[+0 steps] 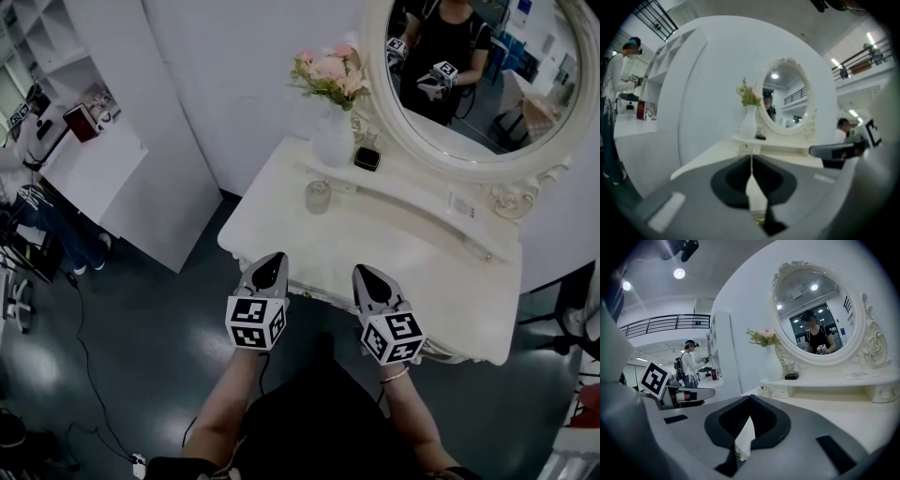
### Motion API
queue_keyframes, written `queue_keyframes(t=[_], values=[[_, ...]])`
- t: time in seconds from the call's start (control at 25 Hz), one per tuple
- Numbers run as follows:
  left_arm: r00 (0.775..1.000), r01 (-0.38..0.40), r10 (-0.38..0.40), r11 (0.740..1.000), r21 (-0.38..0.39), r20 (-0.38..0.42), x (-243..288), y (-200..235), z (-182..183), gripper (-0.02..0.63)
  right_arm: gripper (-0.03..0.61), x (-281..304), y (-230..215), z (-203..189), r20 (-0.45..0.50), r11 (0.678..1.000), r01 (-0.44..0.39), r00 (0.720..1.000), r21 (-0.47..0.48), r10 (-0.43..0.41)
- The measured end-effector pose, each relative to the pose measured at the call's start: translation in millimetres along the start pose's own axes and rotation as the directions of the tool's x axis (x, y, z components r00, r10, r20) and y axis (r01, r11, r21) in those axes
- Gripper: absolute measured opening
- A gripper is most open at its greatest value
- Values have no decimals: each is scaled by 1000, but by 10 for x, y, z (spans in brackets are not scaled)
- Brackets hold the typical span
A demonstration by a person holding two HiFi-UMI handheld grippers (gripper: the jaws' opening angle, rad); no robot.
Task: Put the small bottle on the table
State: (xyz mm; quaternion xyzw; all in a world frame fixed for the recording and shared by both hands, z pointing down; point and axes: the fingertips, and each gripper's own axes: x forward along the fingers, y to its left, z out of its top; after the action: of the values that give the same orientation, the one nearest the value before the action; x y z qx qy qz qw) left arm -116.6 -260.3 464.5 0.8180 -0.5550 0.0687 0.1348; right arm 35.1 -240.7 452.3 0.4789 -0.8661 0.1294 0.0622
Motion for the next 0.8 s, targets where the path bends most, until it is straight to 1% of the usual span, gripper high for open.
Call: queue_keyframes(t=[0.16,0.8], values=[[1000,-1,1,1000,15,7,-39,13,38,12,3,-4,48,17,8,1000,-2,1000,-9,2],[1000,-2,2,1000,17,13,-130,-12,15,14,3,-54,97,1,23,1000,-8,1000,-11,8]])
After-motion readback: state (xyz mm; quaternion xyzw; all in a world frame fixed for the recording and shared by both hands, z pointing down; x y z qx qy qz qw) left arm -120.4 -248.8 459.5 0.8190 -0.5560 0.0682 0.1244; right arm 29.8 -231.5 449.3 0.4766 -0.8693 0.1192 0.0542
